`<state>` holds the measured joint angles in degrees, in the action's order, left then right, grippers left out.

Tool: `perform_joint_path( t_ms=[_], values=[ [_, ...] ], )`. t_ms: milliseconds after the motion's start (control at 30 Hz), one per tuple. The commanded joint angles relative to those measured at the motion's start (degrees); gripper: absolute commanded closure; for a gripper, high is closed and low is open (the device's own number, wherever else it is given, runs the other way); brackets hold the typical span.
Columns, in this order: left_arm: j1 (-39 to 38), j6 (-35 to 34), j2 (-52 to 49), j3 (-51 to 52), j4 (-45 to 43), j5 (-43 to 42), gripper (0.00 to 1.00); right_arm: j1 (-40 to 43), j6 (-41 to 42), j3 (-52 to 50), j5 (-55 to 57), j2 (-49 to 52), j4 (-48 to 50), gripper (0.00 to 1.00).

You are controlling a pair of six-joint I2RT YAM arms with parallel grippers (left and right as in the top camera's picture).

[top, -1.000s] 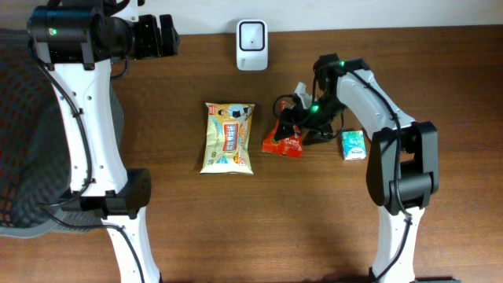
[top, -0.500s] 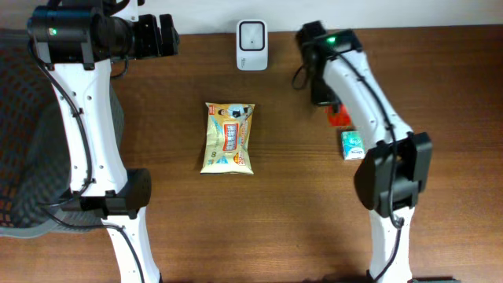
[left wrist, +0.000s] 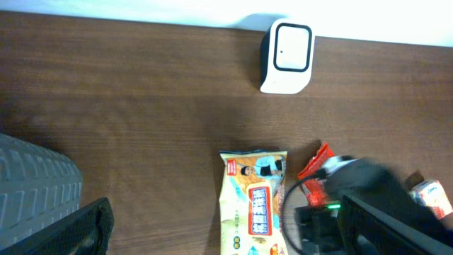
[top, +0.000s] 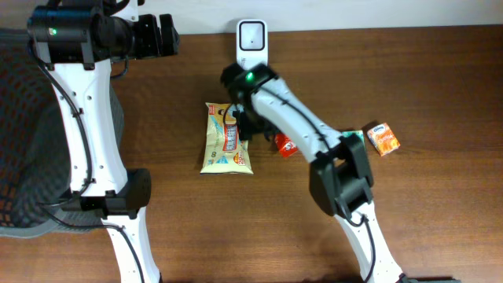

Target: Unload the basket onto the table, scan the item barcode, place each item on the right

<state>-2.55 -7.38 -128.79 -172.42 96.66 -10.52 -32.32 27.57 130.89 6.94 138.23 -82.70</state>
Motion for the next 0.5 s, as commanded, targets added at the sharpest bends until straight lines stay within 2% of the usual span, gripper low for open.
perform_joint_path(
  t_ms=[0,67,133,167,233,267,333,400,433,467],
  values=[
    [0.1,-0.3,0.9,-0.7,0.0,-0.4,0.01,6.7,-12.9,11.0,-5.9,-2.3,-6.8,0.05],
    [0.1,-0.3,0.9,-0.7,0.0,-0.4,0.01,12.7,-22.6,9.4,-10.1,-1.8,-7.4,0.09],
    [0.1,-0.3,0.9,-0.7,0.0,-0.4,0.01,21.2,-32.6,2.6,-27.8,-0.9,-4.6,0.10],
    [0.1,-0.3,0.9,-0.7,0.0,-0.4,0.01,23.6,-35.1,-1.2,-35.0,-0.9,-2.1,0.14],
    [0.1,-0.3,0.9,-0.7,0.0,-0.4,0.01,27.3,-38.1,-11.8,-45.5,-0.9,4.7,0.15],
    [0.1,-0.3,0.9,-0.7,0.0,-0.4,0.01,27.8,-38.1,-18.5,-49.2,-0.9,10.0,0.15],
    [0.1,-0.3,0.9,-0.7,0.0,-0.4,0.01,27.2,-38.1,-24.0,-51.8,-0.9,16.1,0.15],
    [0.1,-0.3,0.9,-0.7,0.0,-0.4,0.01,26.2,-38.0,-25.6,-51.8,-0.9,19.1,0.34],
    [0.1,-0.3,0.9,-0.7,0.0,-0.4,0.01,26.0,-38.0,-25.6,-51.8,-0.9,19.5,0.54],
    [0.1,-0.3,0.9,-0.7,0.0,-0.4,0.01,25.9,-36.5,-25.6,-51.2,-0.9,20.0,0.84]
  ],
)
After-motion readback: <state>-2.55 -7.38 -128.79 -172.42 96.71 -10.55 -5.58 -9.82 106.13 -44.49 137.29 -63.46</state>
